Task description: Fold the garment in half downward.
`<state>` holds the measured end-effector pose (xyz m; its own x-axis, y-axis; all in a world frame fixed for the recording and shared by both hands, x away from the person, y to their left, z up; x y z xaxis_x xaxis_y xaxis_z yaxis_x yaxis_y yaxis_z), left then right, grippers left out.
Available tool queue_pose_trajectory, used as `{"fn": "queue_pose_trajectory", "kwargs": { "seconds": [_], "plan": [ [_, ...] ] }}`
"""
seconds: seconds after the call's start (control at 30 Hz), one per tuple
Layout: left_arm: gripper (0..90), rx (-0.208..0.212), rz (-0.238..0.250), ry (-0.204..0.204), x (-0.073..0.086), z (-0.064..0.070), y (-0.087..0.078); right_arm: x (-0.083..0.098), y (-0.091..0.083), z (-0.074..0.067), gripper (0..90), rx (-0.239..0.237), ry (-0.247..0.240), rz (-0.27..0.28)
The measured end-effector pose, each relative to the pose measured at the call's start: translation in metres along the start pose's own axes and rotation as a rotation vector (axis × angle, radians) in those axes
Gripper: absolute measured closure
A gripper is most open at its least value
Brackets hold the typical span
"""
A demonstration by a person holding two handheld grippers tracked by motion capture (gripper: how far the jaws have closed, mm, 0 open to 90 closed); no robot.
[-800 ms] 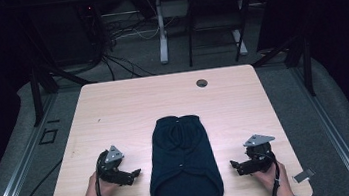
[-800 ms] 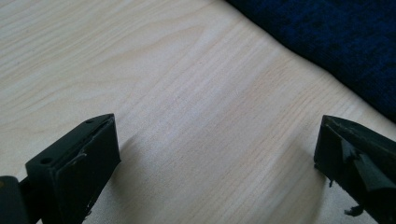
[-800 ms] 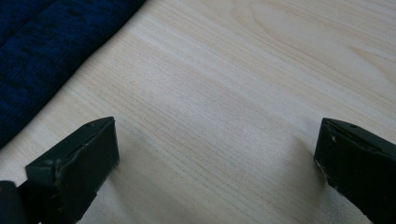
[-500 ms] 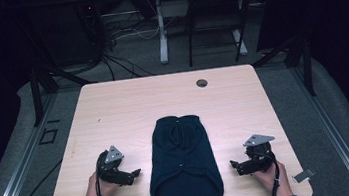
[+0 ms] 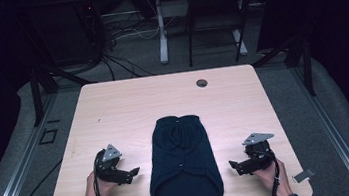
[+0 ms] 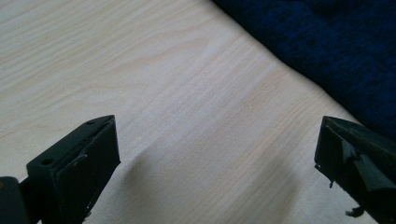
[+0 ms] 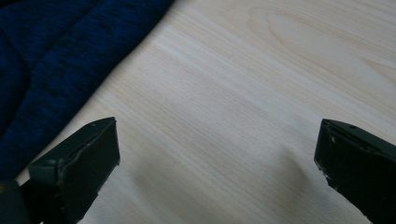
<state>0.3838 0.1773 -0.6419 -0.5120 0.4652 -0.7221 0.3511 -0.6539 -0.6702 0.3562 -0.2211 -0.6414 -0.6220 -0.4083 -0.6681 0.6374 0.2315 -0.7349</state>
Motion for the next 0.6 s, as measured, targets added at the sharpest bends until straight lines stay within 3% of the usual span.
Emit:
{"fn": "queue_pose_trajectory", "kwargs": {
  "seconds": [0.03,0.17,0.37,0.6],
  "plan": [
    [0.3,0.006,-0.002,-0.001,-0.001,0.001,-0.001,-0.003,-0.001,-0.005,0.9,-0.021,0.007,0.004],
    [0.3,0.007,-0.004,0.018,-0.009,0.003,-0.001,-0.012,-0.005,-0.01,1.1,-0.031,-0.019,0.009],
    [0.3,0.056,0.014,0.013,-0.031,0.005,0.007,-0.03,-0.005,-0.017,1.2,-0.088,-0.02,0.002],
    [0.3,0.068,0.012,0.04,-0.058,0.007,0.016,-0.063,0.0,-0.024,1.4,-0.104,-0.057,0.025]
  ]
}}
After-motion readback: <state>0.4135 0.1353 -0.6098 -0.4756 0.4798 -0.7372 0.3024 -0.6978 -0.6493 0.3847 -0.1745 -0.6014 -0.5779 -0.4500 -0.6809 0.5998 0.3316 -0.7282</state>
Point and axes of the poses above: each handheld gripper's, and its own axes: y roughly forward along the jaws, x roughly out of its underside, z roughly to its right, the point moved 9 cm from there along y, roughly forward along the jaws, and after that the axes turned 12 degrees about x, right-handed, at the moved point
